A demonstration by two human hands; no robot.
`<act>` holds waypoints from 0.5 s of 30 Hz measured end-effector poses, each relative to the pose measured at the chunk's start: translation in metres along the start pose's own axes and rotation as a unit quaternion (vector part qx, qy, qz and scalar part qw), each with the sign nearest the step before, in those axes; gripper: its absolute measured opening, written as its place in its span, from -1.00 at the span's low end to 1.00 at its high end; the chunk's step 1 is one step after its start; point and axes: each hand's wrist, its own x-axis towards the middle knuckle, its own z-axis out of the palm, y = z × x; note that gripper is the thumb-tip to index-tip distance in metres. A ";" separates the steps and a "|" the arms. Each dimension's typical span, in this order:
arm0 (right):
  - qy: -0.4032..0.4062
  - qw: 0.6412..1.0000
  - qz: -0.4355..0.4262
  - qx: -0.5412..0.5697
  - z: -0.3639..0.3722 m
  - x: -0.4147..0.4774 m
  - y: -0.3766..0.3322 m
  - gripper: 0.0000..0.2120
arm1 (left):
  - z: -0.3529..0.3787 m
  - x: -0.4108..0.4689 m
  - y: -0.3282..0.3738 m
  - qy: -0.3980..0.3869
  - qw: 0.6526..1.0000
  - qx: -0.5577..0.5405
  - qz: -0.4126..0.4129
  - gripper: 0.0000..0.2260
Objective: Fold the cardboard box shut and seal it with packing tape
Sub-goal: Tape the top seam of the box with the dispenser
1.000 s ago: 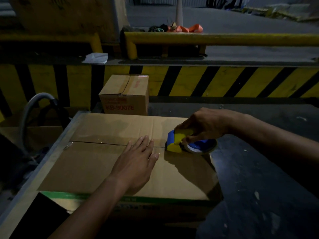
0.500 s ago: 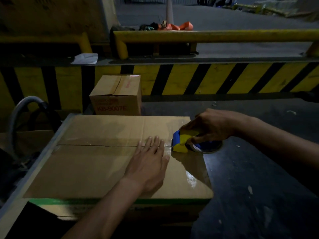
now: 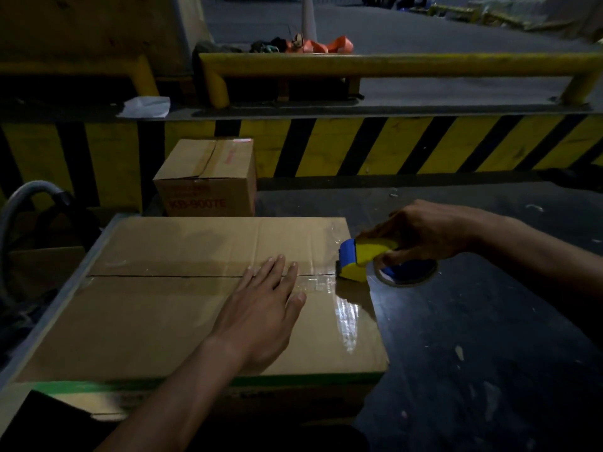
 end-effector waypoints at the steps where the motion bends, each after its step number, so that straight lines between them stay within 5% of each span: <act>1: -0.001 1.000 0.007 0.008 0.002 -0.004 0.003 -0.44 | -0.001 0.000 0.001 -0.004 1.000 0.006 0.000 -0.45; 8: 0.018 0.999 -0.001 0.051 0.015 -0.007 0.012 -0.14 | -0.002 0.025 0.035 -0.014 0.999 0.044 0.008 -0.46; 15: 0.050 0.995 -0.004 0.085 0.026 -0.015 0.021 -0.41 | 0.008 0.026 0.039 0.000 0.999 0.036 0.038 -0.47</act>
